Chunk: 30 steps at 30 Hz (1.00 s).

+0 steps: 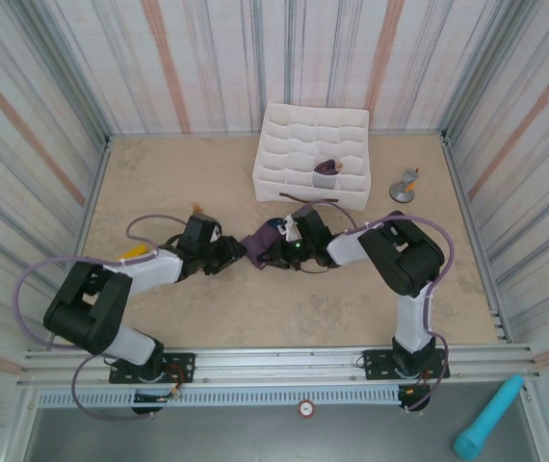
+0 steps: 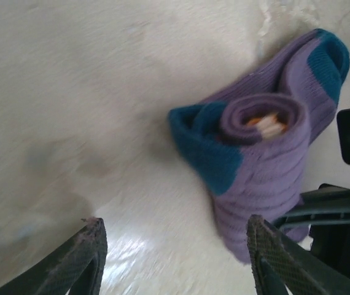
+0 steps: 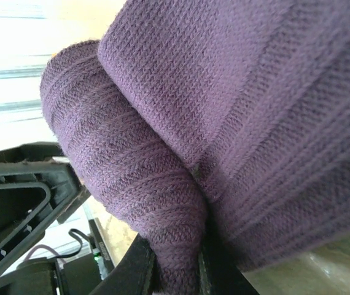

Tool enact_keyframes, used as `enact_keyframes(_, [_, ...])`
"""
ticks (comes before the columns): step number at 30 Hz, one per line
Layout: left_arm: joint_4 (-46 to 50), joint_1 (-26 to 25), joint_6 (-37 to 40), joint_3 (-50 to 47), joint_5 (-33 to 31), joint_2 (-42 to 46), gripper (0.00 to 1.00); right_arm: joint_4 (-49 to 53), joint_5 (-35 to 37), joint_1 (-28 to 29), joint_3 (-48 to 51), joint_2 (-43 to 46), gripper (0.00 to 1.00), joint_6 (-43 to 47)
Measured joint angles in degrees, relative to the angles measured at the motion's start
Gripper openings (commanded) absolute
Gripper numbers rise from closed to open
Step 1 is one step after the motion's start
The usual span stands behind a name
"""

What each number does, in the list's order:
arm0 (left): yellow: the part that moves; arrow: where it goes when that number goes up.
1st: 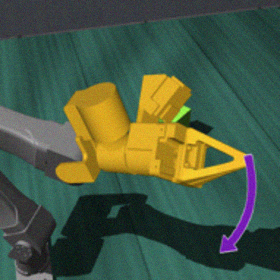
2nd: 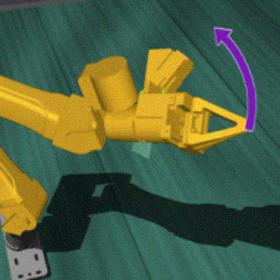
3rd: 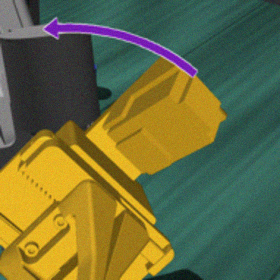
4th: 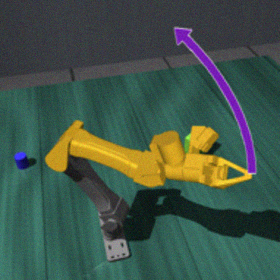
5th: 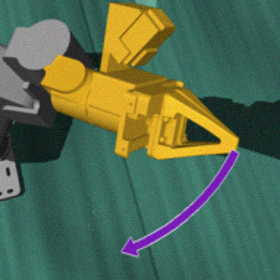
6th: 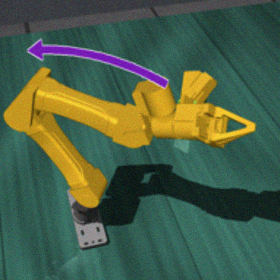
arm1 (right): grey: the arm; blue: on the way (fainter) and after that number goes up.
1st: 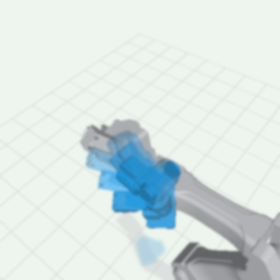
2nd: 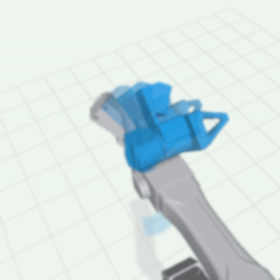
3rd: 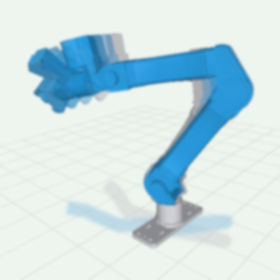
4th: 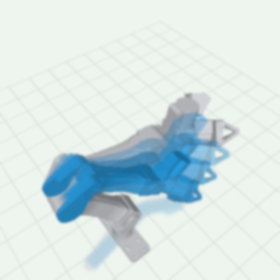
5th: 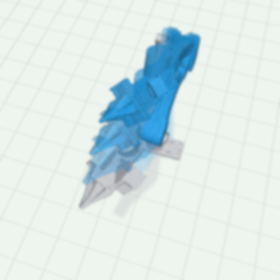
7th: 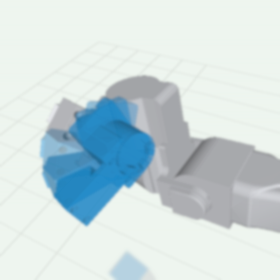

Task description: Roll the socks

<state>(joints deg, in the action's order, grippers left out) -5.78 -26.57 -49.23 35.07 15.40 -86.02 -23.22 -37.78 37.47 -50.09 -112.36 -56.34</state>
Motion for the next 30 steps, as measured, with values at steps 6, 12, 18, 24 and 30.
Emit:
enact_keyframes(6, [-5.99, -0.94, 0.02, 1.86, 0.00, -4.87, 0.55, 4.46, 0.85, 0.00, -1.86, 0.35, 0.00, 1.70])
enact_keyframes(12, [-9.81, -0.94, -0.79, 2.45, 0.00, -7.32, 0.51, 5.97, 1.62, -0.02, -2.71, 0.39, 0.00, 1.97])
enact_keyframes(18, [-13.73, -0.94, -2.75, 2.45, 0.00, -9.70, 0.34, 6.40, 1.99, -0.13, -3.08, 0.39, 0.00, 2.01])
enact_keyframes(24, [-13.81, -0.94, -4.22, 3.06, -0.07, -10.29, 0.07, 7.48, 3.54, -0.09, -3.19, 1.07, 0.10, 5.05])
enact_keyframes(30, [-6.82, -1.84, -2.99, 5.22, -0.46, -8.96, 0.00, 13.66, 10.71, 1.88, -2.97, 5.11, 0.30, 11.96])
